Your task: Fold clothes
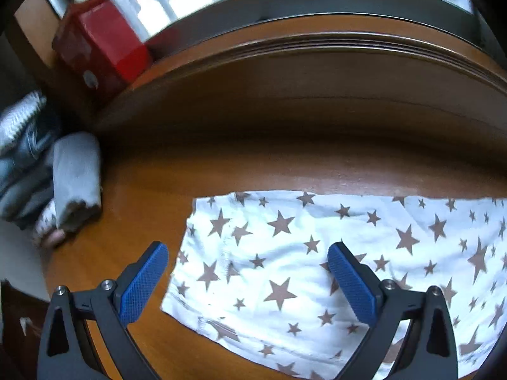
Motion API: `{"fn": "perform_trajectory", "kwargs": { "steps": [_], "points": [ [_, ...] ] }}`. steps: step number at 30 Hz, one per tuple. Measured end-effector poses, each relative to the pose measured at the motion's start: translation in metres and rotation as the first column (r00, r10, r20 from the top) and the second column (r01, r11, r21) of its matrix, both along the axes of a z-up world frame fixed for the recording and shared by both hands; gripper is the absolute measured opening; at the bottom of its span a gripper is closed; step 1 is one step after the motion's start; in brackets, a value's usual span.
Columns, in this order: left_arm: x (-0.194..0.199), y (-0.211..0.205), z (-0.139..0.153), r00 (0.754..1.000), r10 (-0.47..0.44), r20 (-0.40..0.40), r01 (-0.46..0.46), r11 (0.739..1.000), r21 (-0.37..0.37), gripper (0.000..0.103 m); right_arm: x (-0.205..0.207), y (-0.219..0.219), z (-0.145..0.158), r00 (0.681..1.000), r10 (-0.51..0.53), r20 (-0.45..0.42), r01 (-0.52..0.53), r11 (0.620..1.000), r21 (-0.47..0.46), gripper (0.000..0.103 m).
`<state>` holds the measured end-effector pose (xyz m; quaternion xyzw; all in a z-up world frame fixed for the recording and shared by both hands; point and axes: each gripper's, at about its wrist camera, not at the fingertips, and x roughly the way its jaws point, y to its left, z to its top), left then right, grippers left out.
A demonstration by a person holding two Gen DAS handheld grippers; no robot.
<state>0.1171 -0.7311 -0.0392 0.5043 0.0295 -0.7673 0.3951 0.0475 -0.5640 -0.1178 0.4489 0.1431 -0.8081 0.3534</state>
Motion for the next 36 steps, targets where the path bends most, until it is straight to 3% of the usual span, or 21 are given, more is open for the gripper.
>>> {"fn": "perform_trajectory", "kwargs": {
  "steps": [5,13,18,22,28,33,36],
  "points": [
    [0.008,-0.015,-0.005,1.000,0.015,-0.025,-0.014,0.999,0.036,0.103,0.014,-0.016,-0.002,0.998,0.003,-0.070,0.002,0.998,0.063,0.052],
    [0.016,-0.047,-0.011,0.998,-0.031,-0.058,0.033,0.999,0.023,0.103,0.023,-0.037,-0.004,0.997,-0.063,-0.047,0.066,0.995,0.074,0.053],
    [0.021,-0.066,-0.009,0.995,-0.043,-0.090,0.050,0.996,0.074,0.103,0.028,-0.044,-0.002,0.994,-0.102,-0.028,0.103,0.993,0.052,0.053],
    [0.026,-0.065,-0.008,0.993,-0.097,-0.069,0.101,0.994,0.047,0.103,0.034,-0.011,0.020,0.985,-0.172,-0.012,0.171,0.984,-0.049,0.053],
    [0.039,-0.011,0.011,0.966,-0.231,-0.113,0.236,0.971,0.033,0.103,0.036,0.045,0.040,0.962,-0.246,-0.118,0.244,0.969,-0.032,0.053],
    [0.026,0.033,0.013,0.943,-0.300,-0.143,0.311,0.949,0.058,0.102,-0.021,0.107,0.036,0.914,-0.368,-0.171,0.382,0.922,0.060,0.053],
    [0.012,0.060,0.006,0.944,-0.313,-0.107,0.319,0.947,0.045,0.102,-0.076,0.154,0.037,0.895,-0.417,-0.161,0.434,0.896,0.094,0.053]
  ]
}}
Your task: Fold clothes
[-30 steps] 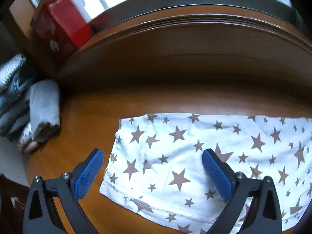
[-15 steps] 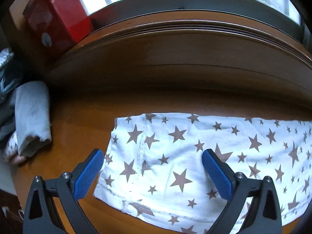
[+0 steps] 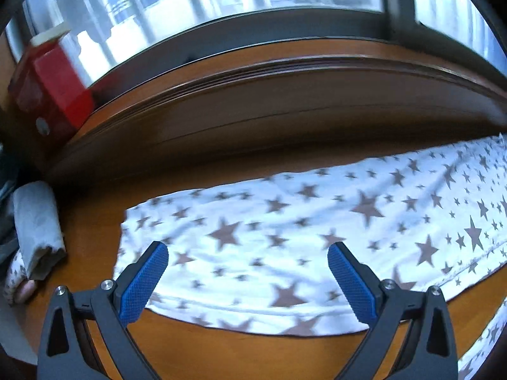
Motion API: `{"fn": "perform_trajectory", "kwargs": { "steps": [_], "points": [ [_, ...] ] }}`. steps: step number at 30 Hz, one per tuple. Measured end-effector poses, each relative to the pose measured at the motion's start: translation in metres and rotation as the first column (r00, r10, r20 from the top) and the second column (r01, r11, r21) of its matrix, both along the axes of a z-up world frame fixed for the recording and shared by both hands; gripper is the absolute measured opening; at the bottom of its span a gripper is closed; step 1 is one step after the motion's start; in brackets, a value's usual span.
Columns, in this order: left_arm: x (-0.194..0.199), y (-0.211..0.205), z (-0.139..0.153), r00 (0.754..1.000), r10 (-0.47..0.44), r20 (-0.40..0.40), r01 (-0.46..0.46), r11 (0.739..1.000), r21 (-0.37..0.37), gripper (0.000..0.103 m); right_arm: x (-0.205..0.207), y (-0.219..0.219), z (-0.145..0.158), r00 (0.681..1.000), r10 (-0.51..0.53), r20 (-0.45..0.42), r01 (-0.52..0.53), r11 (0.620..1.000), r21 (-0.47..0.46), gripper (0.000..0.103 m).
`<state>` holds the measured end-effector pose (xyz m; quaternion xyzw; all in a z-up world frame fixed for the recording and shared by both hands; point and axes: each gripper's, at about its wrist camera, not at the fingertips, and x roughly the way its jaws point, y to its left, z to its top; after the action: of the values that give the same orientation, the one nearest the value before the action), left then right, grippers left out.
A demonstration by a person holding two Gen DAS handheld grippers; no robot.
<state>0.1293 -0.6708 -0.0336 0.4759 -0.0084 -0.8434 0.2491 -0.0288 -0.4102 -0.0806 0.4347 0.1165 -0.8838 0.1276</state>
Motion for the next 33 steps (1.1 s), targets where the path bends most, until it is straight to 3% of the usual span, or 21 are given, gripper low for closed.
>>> {"fn": "perform_trajectory", "kwargs": {
  "steps": [5,7,9,12,17,23,27,33],
  "points": [
    [-0.018,0.038,-0.013,0.997,0.047,0.063,-0.047,0.999,0.007,0.102,-0.093,0.053,-0.017,0.995,-0.084,0.052,0.085,0.996,-0.019,0.053],
    [-0.023,0.037,-0.021,0.991,0.086,0.103,-0.086,0.996,-0.007,0.103,-0.119,0.063,-0.024,0.994,-0.085,0.068,0.088,0.995,-0.040,0.053],
    [-0.031,0.009,-0.019,0.987,0.121,0.106,-0.119,0.993,-0.025,0.103,-0.141,0.068,-0.034,0.994,-0.073,0.085,0.076,0.996,-0.035,0.053],
    [-0.034,0.007,-0.017,0.976,0.186,0.110,-0.184,0.983,-0.027,0.103,-0.159,0.078,-0.052,0.990,-0.073,0.123,0.075,0.997,-0.013,0.052],
    [-0.033,0.008,-0.015,0.959,0.267,0.098,-0.266,0.964,-0.023,0.103,-0.148,0.104,-0.058,0.986,-0.144,0.089,0.146,0.989,-0.027,0.052],
    [-0.029,0.013,-0.016,0.957,0.271,0.102,-0.264,0.961,-0.081,0.103,-0.132,0.118,-0.061,0.984,-0.169,0.062,0.172,0.985,-0.033,0.052],
    [-0.009,0.033,0.006,0.963,0.259,0.076,-0.252,0.964,-0.084,0.102,-0.117,0.131,-0.043,0.988,-0.155,0.022,0.156,0.983,-0.099,0.052],
    [0.061,0.140,0.047,0.981,0.191,0.023,-0.191,0.982,0.002,0.102,-0.088,0.173,-0.025,0.996,-0.088,0.004,0.087,0.987,-0.136,0.053]
  ]
}}
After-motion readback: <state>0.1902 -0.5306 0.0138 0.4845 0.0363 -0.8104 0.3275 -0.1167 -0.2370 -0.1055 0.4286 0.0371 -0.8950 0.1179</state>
